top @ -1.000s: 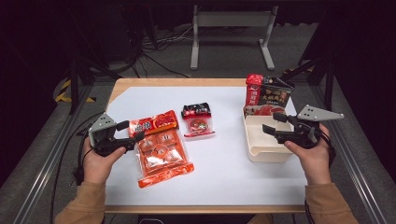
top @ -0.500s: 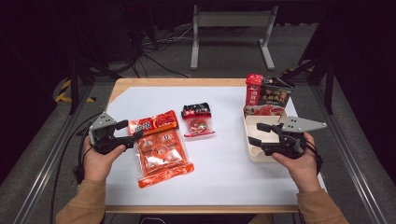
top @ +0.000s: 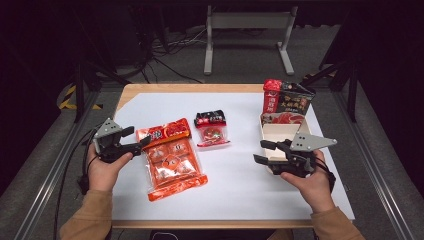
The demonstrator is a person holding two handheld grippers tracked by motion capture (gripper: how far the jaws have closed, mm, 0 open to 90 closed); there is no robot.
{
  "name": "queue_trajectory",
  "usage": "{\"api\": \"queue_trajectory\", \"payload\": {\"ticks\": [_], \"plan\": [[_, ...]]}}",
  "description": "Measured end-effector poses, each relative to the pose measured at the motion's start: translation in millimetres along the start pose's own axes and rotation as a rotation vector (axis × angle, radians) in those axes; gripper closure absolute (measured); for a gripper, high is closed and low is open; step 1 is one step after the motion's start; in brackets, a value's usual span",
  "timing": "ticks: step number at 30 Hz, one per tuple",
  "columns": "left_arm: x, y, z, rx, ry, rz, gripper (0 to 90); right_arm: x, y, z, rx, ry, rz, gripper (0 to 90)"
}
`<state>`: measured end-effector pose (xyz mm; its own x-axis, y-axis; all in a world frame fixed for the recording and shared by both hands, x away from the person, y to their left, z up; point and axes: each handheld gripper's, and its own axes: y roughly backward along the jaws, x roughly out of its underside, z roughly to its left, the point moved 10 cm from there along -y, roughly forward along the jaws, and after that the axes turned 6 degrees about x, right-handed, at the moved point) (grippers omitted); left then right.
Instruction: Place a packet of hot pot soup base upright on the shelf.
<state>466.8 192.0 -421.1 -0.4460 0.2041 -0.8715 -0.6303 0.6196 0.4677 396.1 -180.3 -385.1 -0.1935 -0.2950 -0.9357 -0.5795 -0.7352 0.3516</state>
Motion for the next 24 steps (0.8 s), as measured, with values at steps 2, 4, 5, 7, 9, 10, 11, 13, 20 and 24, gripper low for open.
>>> {"api": "queue_trajectory", "payload": {"ticks": [2, 4, 5, 7, 9, 10, 11, 13, 20, 24], "plan": [[-1.0, -0.6, 6.2, -0.008, 0.008, -0.001, 26.5, 1.5, -1.5, 3.1, -0.013, -0.005, 0.007, 45.5], [-3.2, -2.8, 13.7, -0.018, 0.018, -0.004, 26.2, 3.6, -4.2, 6.0, -0.022, -0.011, 0.016, 45.2], [-3.8, -4.4, 15.6, -0.017, 0.017, -0.005, 26.4, 4.2, -5.0, 6.8, -0.026, -0.011, 0.020, 45.0], [-5.0, -7.4, 19.2, -0.014, 0.010, -0.009, 28.2, 4.7, -7.2, 8.2, -0.030, -0.010, 0.022, 44.4], [-5.9, -9.9, 21.5, 0.003, 0.021, -0.007, 28.9, 5.4, -9.8, 9.2, -0.030, 0.000, 0.028, 43.7], [-5.9, -9.9, 21.5, 0.003, 0.021, -0.007, 28.9, 5.4, -9.8, 9.2, -0.030, 0.000, 0.028, 43.7], [-7.1, -11.4, 24.7, -0.002, 0.023, -0.004, 28.9, 5.9, -12.4, 10.9, -0.038, 0.003, 0.032, 43.7], [-8.1, -14.1, 30.2, -0.009, 0.027, 0.012, 28.9, 6.1, -13.0, 11.4, -0.041, 0.002, 0.033, 43.7], [-4.6, -29.8, 46.2, 0.005, 0.050, 0.048, 29.9, 8.5, -17.3, 15.3, -0.056, 0.012, 0.040, 43.2], [-3.3, -34.2, 53.3, 0.009, 0.064, 0.038, 29.5, 9.0, -16.9, 14.1, -0.058, 0.010, 0.037, 42.5]]}}
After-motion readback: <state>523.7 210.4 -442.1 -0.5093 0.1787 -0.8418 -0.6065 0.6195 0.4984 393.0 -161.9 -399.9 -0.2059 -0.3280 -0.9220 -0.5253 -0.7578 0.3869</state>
